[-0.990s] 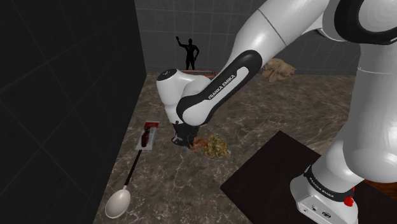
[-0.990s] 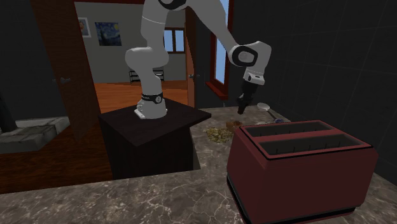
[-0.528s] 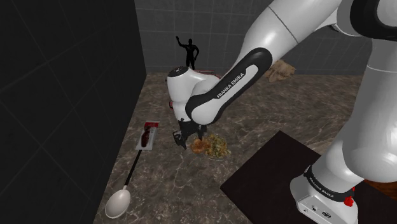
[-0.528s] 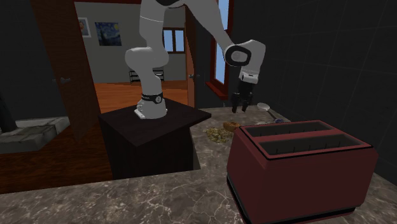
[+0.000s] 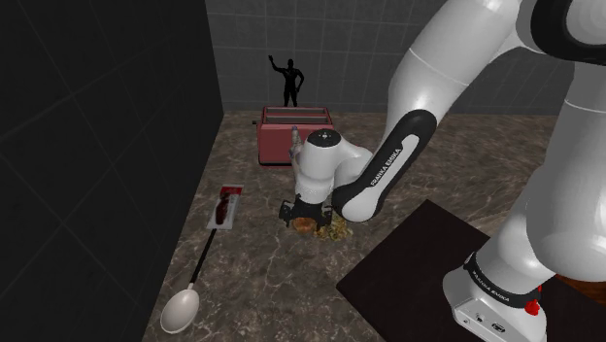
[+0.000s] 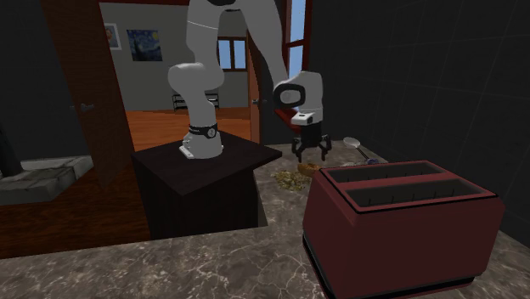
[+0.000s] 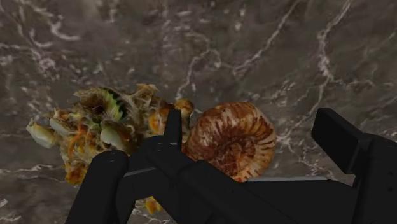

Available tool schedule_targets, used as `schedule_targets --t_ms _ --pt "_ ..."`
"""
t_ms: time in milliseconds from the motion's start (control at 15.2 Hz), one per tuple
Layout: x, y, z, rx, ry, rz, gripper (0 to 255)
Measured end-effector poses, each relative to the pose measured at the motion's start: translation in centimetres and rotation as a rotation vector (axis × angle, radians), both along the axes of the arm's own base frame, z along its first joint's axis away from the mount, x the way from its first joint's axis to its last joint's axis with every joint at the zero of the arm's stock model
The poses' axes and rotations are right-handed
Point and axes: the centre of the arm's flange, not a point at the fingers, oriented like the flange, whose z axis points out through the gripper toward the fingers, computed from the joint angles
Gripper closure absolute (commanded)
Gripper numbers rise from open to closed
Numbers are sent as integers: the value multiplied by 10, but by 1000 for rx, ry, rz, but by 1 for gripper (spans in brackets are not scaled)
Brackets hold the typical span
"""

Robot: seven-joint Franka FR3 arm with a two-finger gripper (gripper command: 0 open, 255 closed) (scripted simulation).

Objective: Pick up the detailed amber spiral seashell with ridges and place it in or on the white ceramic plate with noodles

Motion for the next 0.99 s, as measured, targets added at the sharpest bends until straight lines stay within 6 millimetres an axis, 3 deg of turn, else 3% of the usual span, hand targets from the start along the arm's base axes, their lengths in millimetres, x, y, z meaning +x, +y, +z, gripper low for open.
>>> schedule_targets --t_ms 264,660,726,990 --pt "1 0 -20 3 -2 -6 0" --pt "1 0 -24 3 -3 -6 0" --pt "1 0 -24 3 -3 -6 255" --pt "1 0 -24 3 -3 -6 255"
